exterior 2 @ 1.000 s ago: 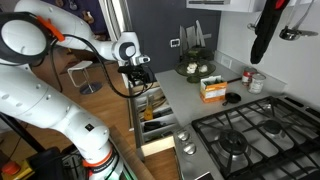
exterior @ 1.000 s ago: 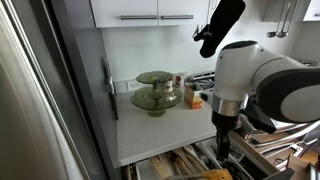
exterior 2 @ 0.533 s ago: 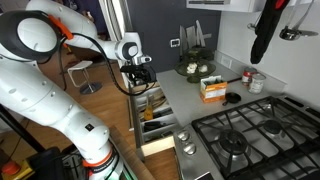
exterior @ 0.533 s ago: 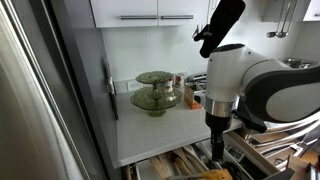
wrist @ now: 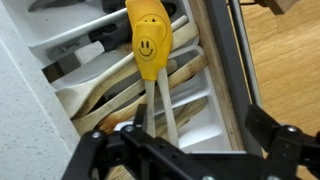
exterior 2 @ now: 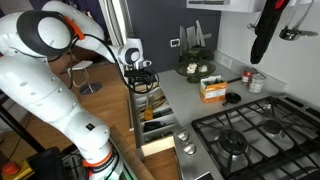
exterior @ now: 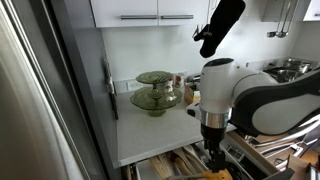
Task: Remove two wooden spatulas from the opened drawer at the same time and put them on the middle rack of the cake stand
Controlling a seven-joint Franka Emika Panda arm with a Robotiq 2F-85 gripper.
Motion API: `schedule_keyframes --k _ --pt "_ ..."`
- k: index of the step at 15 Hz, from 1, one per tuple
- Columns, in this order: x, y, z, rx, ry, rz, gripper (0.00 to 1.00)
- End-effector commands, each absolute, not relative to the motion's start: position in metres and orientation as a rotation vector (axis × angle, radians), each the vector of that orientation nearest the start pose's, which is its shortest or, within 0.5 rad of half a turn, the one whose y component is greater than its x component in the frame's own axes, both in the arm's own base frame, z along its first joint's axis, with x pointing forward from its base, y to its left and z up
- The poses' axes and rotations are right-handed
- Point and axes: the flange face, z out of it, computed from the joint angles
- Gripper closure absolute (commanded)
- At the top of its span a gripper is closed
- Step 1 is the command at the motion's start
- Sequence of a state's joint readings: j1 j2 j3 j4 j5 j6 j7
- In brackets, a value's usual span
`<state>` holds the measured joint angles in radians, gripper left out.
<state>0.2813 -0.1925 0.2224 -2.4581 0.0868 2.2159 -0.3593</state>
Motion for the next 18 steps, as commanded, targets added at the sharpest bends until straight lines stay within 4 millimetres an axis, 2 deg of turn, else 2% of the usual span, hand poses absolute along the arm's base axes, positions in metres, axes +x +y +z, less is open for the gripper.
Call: schedule_keyframes --k 1,5,8,11,18 --pt "0.409 0.225 0.32 -2.691 -1.43 0.155 0.0" --pt "0.418 0.222 0.284 -2.551 -1.603 0.192 0.0" --pt "0.421 0.22 0.265 -2.481 -1.638 0.15 0.0" --pt "0.418 0.216 0.252 -2.444 -1.689 0.119 0.0" --pt "0.41 0.211 0.232 -2.416 -1.79 -0.068 0.0"
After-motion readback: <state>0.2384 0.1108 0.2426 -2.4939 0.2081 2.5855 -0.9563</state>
